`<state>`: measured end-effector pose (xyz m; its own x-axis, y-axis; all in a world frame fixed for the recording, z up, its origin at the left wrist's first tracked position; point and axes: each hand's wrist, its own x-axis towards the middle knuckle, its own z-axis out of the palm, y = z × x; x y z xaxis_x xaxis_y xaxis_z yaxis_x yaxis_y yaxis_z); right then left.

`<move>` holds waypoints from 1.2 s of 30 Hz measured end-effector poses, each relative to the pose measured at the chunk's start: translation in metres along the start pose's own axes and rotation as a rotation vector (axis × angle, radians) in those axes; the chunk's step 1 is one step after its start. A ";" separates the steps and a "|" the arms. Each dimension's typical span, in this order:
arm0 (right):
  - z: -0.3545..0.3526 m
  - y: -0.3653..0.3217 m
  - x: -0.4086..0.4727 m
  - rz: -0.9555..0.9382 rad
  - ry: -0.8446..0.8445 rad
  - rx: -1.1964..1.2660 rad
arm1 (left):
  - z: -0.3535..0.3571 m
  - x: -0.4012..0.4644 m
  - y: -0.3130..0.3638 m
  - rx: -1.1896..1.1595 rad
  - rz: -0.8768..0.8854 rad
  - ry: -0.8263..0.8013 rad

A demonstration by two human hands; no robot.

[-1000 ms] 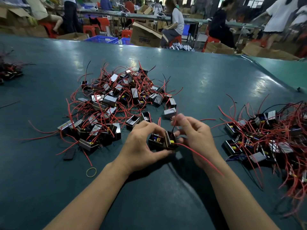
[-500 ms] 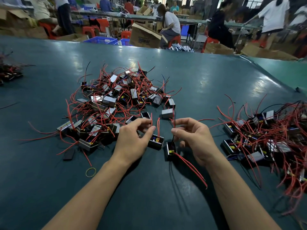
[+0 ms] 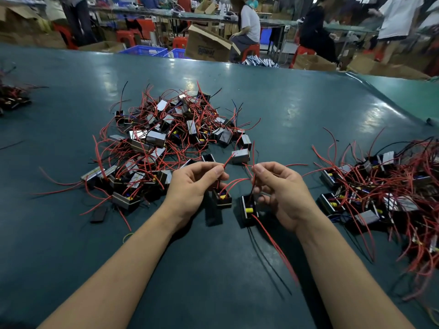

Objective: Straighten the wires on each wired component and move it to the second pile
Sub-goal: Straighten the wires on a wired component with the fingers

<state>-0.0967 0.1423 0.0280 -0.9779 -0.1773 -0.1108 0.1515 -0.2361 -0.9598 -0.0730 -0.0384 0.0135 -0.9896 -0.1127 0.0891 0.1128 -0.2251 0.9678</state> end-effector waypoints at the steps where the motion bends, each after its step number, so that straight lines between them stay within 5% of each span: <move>1: 0.000 -0.001 -0.001 0.009 -0.001 0.014 | -0.001 0.001 0.000 -0.034 -0.018 -0.009; 8: 0.001 -0.004 0.000 0.059 -0.004 0.044 | -0.006 0.002 0.004 -0.104 -0.085 -0.099; 16: -0.006 -0.004 0.002 0.116 0.079 -0.062 | -0.002 0.000 0.004 0.052 -0.011 0.009; 21: -0.009 -0.003 0.002 0.128 0.165 -0.087 | -0.010 0.004 0.010 -0.540 -0.140 -0.097; 24: -0.005 -0.002 0.001 0.143 0.146 0.024 | -0.014 0.002 0.011 -0.697 -0.203 -0.182; 31: 0.006 0.001 -0.006 0.140 -0.089 0.052 | 0.005 -0.008 -0.004 0.002 -0.056 -0.150; 36: 0.009 0.001 -0.008 0.057 -0.113 0.062 | 0.004 -0.013 -0.007 0.199 0.044 -0.142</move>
<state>-0.0872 0.1347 0.0302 -0.9455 -0.2980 -0.1314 0.2182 -0.2801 -0.9348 -0.0614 -0.0311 0.0067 -0.9883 0.0218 0.1512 0.1506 -0.0258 0.9883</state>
